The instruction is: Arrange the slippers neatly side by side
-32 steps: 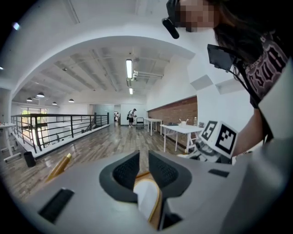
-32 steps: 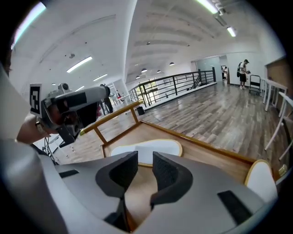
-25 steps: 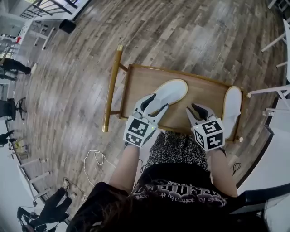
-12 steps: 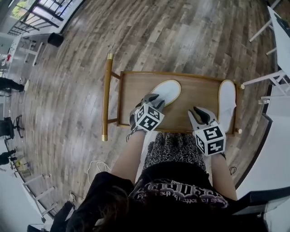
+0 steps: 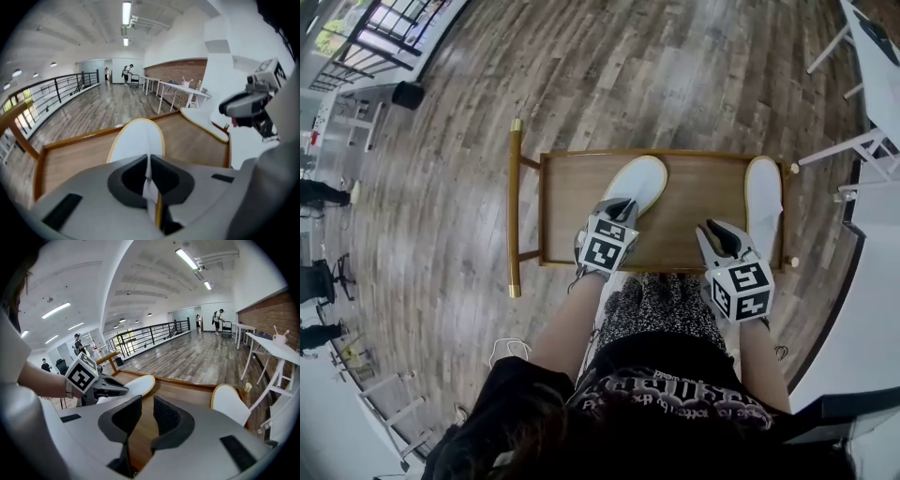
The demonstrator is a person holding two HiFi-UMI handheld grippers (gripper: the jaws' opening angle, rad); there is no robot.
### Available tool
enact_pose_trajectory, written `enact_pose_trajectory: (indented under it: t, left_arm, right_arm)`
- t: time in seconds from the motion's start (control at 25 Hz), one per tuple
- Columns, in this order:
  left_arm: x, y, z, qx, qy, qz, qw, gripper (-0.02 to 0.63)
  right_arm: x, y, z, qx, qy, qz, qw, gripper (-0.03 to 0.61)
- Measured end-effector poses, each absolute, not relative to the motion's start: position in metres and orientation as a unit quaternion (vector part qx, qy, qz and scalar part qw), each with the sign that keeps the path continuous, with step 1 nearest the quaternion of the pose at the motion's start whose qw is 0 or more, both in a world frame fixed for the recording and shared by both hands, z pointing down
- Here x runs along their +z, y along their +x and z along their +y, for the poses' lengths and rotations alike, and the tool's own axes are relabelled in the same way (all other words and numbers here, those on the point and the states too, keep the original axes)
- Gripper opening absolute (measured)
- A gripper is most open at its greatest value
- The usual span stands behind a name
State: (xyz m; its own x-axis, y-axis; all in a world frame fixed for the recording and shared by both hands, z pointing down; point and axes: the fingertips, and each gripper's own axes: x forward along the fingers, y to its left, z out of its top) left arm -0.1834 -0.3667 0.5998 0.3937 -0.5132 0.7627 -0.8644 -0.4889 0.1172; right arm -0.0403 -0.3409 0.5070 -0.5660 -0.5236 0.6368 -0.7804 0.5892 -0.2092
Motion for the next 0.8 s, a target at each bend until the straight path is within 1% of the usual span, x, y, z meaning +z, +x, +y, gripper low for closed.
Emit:
enact_pose_trajectory:
  t: [0.12, 0.2, 0.36, 0.56, 0.8]
  left_arm:
    - [0.588, -0.165, -0.371, 0.270, 0.791, -0.450, 0.316, 0.011]
    - [0.582, -0.148, -0.373, 0.242, 0.794, -0.447, 0.333, 0.011]
    - [0.575, -0.104, -0.379, 0.224, 0.815, -0.415, 0.336, 0.011]
    - [0.583, -0.044, -0.386, 0.229, 0.833, -0.378, 0.334, 0.011]
    - [0.591, -0.004, -0.398, 0.214, 0.827, -0.377, 0.358, 0.011]
  right_arm:
    - [0.507, -0.030, -0.342, 0.243, 0.396, -0.846, 0.263, 0.078]
    - [0.507, -0.025, -0.342, 0.241, 0.404, -0.842, 0.263, 0.078]
    - [0.507, -0.012, -0.343, 0.239, 0.418, -0.834, 0.268, 0.078]
    - [0.511, 0.012, -0.340, 0.246, 0.432, -0.825, 0.270, 0.078]
    - [0.513, 0.036, -0.341, 0.249, 0.446, -0.815, 0.273, 0.078]
